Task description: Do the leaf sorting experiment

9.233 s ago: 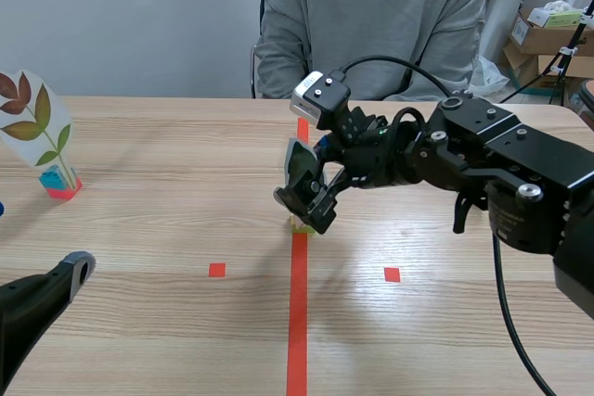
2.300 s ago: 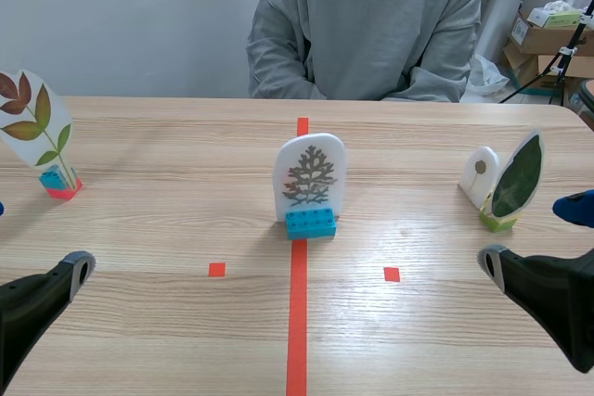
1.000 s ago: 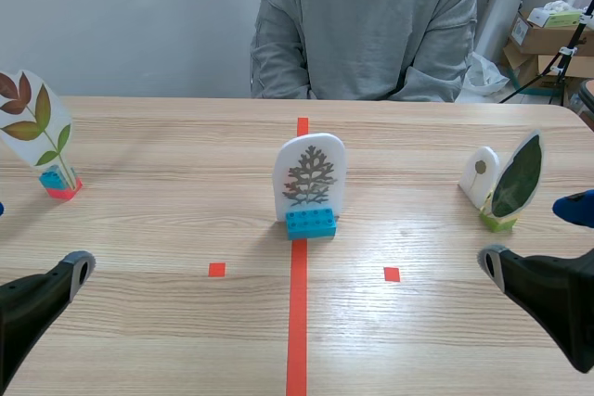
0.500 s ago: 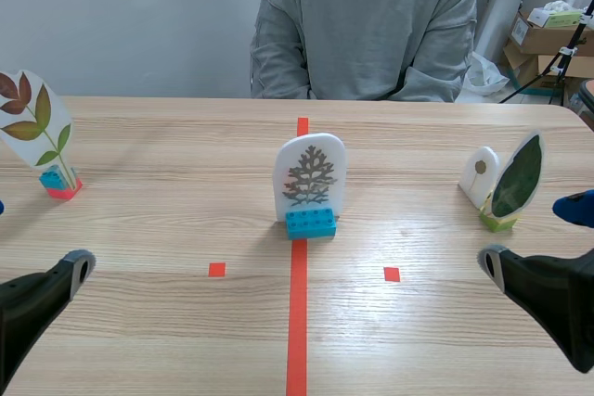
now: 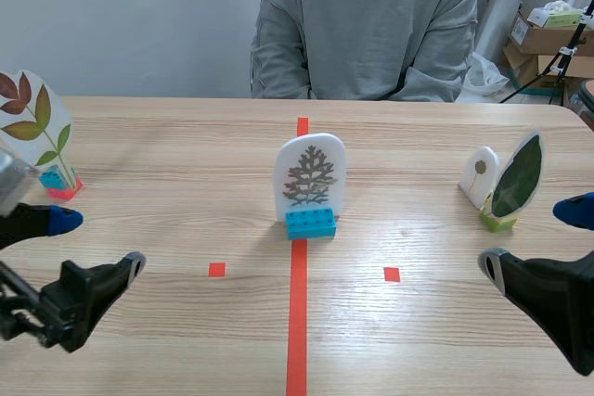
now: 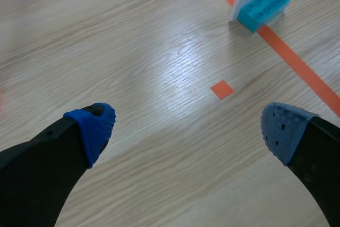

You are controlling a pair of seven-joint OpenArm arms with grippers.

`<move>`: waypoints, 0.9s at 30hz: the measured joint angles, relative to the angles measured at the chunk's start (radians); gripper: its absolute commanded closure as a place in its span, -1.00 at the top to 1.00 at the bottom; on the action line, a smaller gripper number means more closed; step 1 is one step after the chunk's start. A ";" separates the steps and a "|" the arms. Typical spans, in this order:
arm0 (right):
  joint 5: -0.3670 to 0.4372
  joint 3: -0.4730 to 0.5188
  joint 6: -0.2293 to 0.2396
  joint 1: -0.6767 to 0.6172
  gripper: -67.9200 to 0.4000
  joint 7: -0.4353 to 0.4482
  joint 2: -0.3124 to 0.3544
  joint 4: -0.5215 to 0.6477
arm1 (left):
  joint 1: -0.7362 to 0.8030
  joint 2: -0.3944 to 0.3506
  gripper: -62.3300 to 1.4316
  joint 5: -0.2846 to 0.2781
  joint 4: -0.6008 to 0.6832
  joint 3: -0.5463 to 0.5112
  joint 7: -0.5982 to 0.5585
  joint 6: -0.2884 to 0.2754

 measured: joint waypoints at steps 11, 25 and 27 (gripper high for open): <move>0.000 0.000 0.000 0.000 0.92 0.000 0.000 0.000 | -0.482 0.039 0.89 0.058 -0.433 0.346 -0.007 -0.007; 0.000 0.000 0.000 0.000 0.92 0.000 0.000 0.000 | -0.727 0.247 0.89 0.093 -0.703 0.491 -0.024 -0.014; 0.000 0.000 0.000 0.000 0.92 0.000 0.000 0.000 | -0.747 0.274 0.89 0.093 -0.724 0.491 -0.029 -0.014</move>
